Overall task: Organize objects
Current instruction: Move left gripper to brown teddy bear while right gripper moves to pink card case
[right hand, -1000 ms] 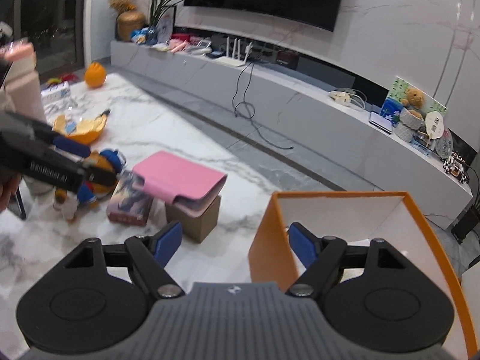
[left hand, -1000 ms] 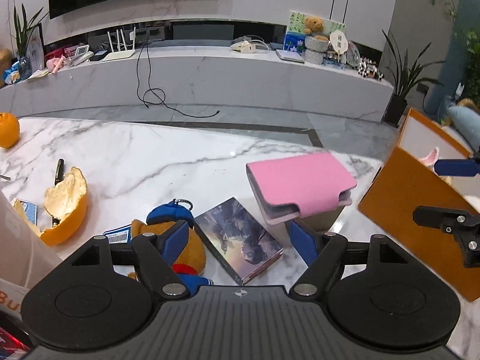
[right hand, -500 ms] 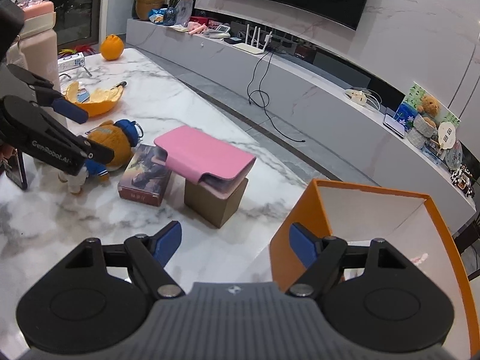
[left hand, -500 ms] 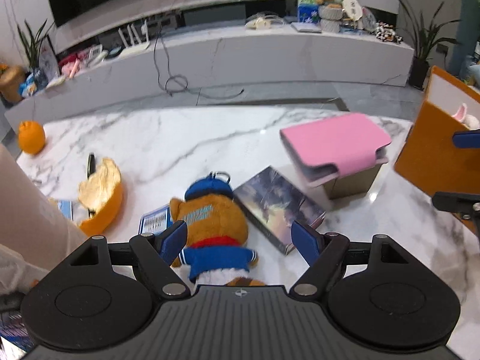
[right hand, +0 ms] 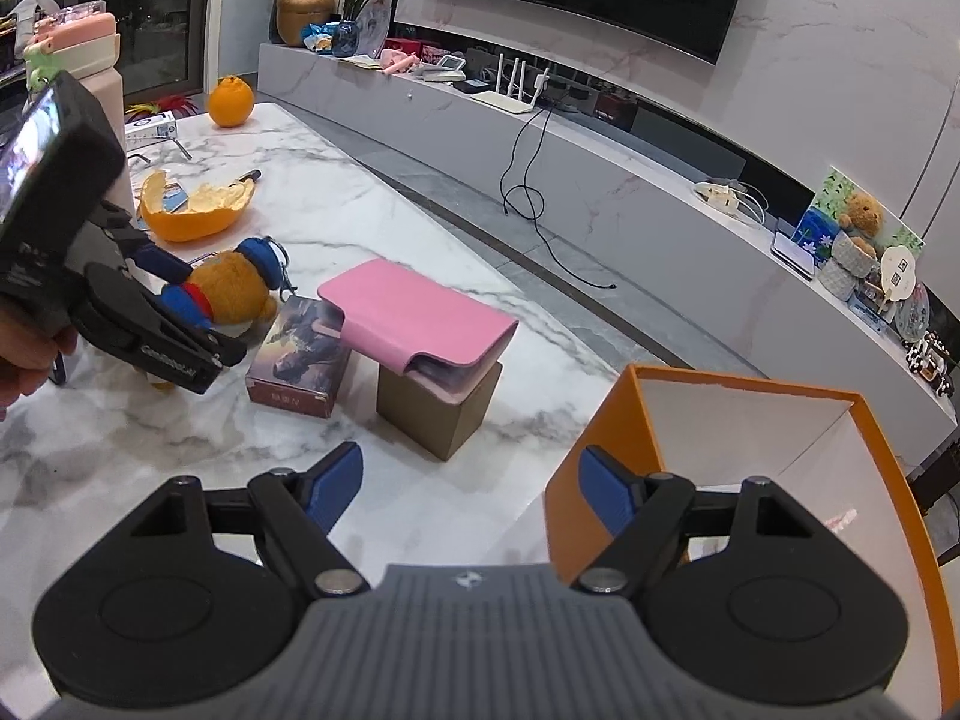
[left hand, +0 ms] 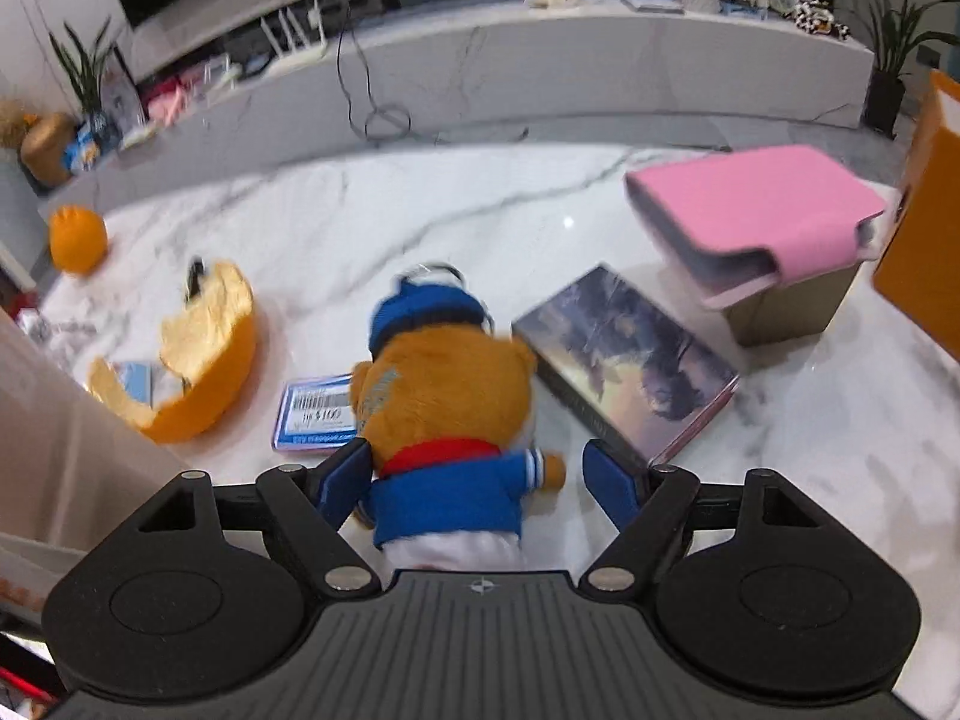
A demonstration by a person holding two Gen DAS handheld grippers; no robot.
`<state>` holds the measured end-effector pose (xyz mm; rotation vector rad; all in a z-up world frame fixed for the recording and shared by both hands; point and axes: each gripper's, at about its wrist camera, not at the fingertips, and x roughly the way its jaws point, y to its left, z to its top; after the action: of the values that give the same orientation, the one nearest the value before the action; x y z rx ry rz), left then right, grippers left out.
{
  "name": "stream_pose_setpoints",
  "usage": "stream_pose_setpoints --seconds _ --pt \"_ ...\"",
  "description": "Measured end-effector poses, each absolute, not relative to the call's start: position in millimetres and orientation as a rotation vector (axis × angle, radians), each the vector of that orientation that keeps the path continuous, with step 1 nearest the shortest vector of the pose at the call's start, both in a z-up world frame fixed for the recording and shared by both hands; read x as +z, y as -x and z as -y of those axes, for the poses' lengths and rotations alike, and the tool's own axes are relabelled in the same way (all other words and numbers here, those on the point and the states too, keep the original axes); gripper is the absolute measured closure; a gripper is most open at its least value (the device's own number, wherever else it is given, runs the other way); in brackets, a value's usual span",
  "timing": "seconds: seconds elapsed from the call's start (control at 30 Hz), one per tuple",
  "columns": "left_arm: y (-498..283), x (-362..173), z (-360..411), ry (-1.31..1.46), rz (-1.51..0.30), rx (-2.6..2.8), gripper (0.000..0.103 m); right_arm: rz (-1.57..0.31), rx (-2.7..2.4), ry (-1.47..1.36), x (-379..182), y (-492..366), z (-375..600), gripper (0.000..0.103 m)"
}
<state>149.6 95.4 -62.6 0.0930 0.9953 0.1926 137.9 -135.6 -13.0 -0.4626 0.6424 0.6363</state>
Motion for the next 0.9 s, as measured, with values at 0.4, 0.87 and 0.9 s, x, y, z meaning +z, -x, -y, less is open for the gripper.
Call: stream_pose_setpoints --seconds 0.4,0.87,0.9 --pt "-122.1 -61.4 -89.5 0.020 -1.074 0.059 0.054 -0.625 0.660 0.474 -12.5 -133.7 131.5 0.023" --pt "-67.1 -58.9 -68.1 0.136 -1.071 0.008 0.054 -0.190 0.644 1.047 -57.8 -67.4 76.9 0.025" --pt "-68.6 -59.5 -70.8 0.149 -1.071 0.009 0.054 -0.163 0.635 1.087 -61.5 -65.6 71.0 0.025"
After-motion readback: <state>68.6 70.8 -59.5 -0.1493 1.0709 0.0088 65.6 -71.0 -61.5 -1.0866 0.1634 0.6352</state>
